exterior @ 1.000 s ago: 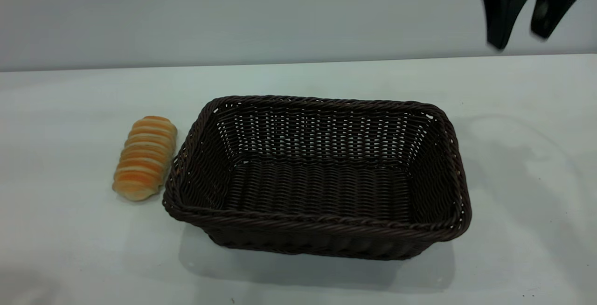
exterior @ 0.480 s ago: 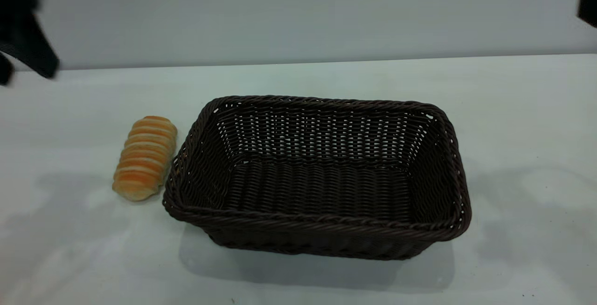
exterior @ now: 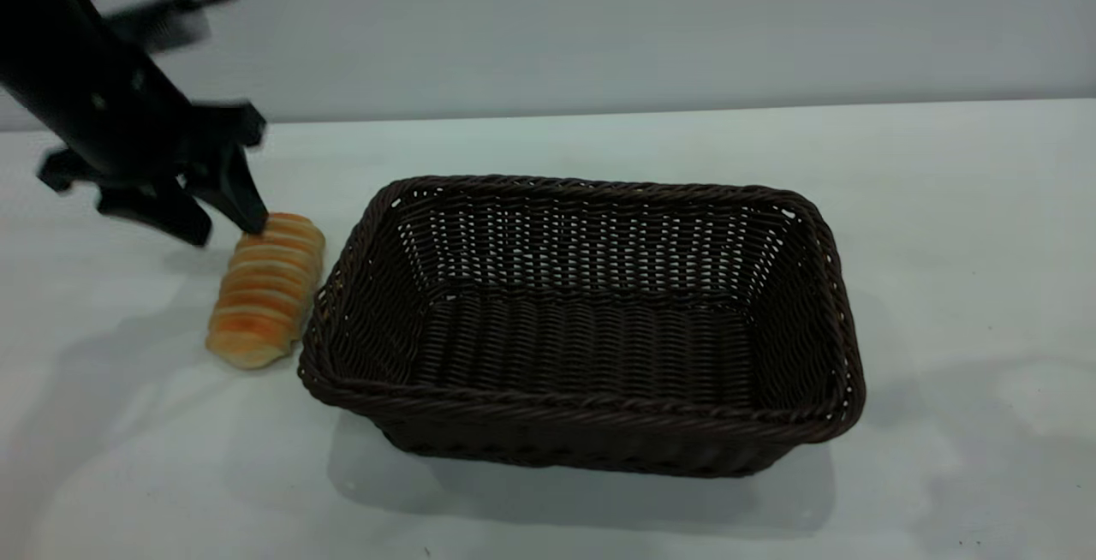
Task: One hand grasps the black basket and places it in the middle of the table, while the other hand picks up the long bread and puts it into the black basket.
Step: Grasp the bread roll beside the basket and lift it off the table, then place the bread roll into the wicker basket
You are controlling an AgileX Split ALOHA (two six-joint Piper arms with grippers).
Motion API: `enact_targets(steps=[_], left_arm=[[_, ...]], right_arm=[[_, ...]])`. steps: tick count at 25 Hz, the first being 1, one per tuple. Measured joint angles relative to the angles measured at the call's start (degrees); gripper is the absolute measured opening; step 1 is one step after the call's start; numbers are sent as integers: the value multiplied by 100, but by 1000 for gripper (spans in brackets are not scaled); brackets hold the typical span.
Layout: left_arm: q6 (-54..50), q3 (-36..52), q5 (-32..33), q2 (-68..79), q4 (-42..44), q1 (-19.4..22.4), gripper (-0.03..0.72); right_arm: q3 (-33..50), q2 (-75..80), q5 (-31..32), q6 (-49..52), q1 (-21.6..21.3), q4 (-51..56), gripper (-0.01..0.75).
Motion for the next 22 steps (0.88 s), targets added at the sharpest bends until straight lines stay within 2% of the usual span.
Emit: enact_targets(steps=[5,7,8,11,13,18,22], left_arm=[[6,-51,-557,717,-63,0,452],[12,-114,-557,825,-198,0,417],[27,-155,-504,832,-226,0,370],[158,-288,-196,774,-255,5,145],[225,-365,96,621,-262,5,73],[492,-754,798,-297,-262,-84,53],[1131,-906,1295,-734,-262,-574,53]], right_arm=[[94,-5,-79,0,0,31,562],[109,-5,-136,0,0,44,562],[134,-5,-145,0,0,50,562],[153,-5,-150,0,0,63,562],[153,-10,-150,0,0,63,562],[153,-10,-150,0,0,77,562],[153,-10,-176,0,0,81,562]])
